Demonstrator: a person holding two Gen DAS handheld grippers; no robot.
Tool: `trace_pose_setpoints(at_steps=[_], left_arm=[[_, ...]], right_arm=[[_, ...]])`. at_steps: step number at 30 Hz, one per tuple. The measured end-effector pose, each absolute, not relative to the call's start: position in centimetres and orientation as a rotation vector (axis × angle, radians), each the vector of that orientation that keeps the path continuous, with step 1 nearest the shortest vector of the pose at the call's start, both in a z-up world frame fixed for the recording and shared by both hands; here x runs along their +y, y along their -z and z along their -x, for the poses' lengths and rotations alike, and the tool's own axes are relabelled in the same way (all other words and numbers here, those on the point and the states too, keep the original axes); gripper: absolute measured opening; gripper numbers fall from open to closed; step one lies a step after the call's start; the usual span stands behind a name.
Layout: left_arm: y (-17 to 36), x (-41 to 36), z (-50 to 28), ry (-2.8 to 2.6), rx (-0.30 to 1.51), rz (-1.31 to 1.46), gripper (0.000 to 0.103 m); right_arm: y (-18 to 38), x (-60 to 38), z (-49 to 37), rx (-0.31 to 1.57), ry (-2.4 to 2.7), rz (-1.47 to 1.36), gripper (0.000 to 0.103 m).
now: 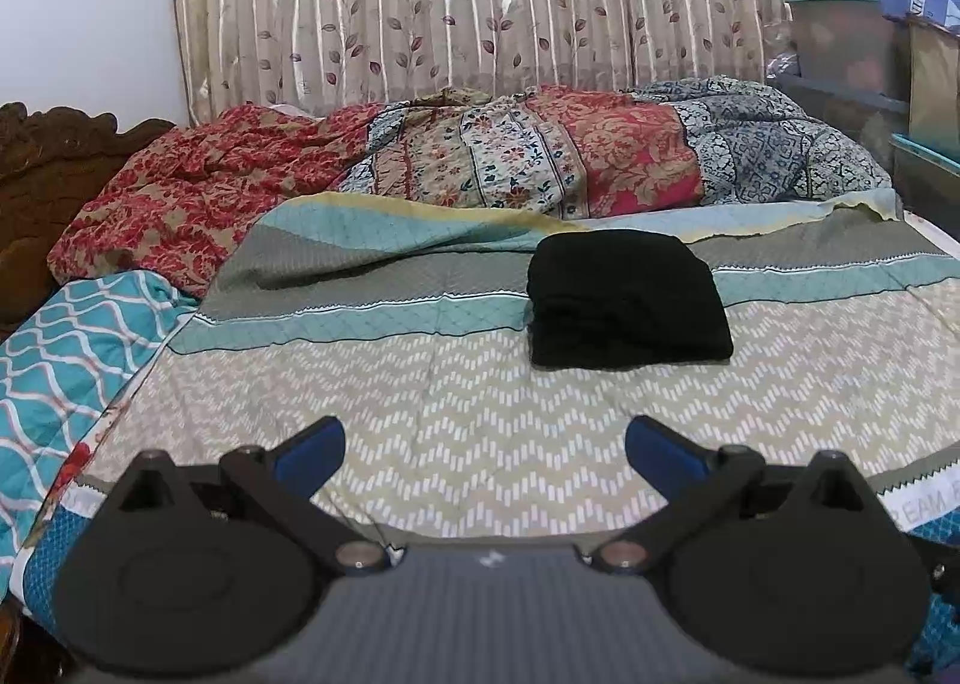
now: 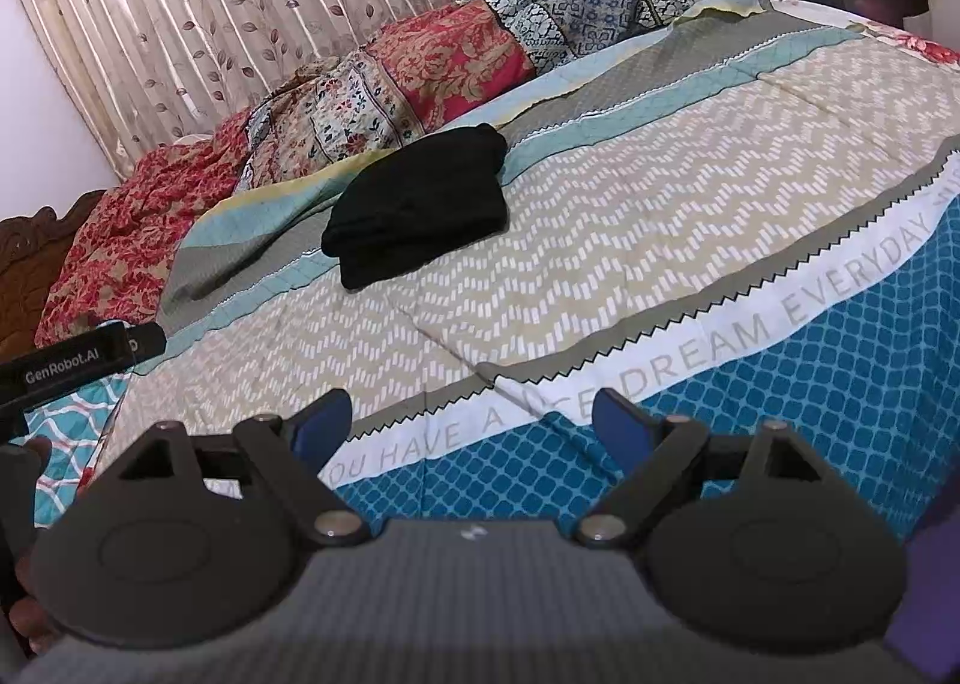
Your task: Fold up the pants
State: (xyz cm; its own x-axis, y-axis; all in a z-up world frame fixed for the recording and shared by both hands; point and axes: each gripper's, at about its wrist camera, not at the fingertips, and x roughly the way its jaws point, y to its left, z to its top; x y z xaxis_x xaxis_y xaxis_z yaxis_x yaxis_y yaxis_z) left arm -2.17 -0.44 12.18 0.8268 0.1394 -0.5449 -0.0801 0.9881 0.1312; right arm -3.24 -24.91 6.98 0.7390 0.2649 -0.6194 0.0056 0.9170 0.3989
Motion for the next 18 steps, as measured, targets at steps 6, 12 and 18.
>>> trace_pose_setpoints(at_steps=[6, 12, 18], left_arm=[[-12.59, -0.23, 2.38, -0.093, 0.574, -0.09, 0.103], [-12.01, 0.14, 1.85, -0.083, 0.647, -0.051, 0.103], [-11.69, 0.41, 2.0, -0.105, 0.661, -0.048, 0.103]], right_arm=[[-7.02, -25.0, 3.2, 0.731, -0.137, -0.401, 0.089], [-6.76, -24.77, 3.14, 0.743, -0.137, -0.403, 0.089], [-6.71, -24.76, 3.16, 0.747, -0.135, -0.405, 0.089]])
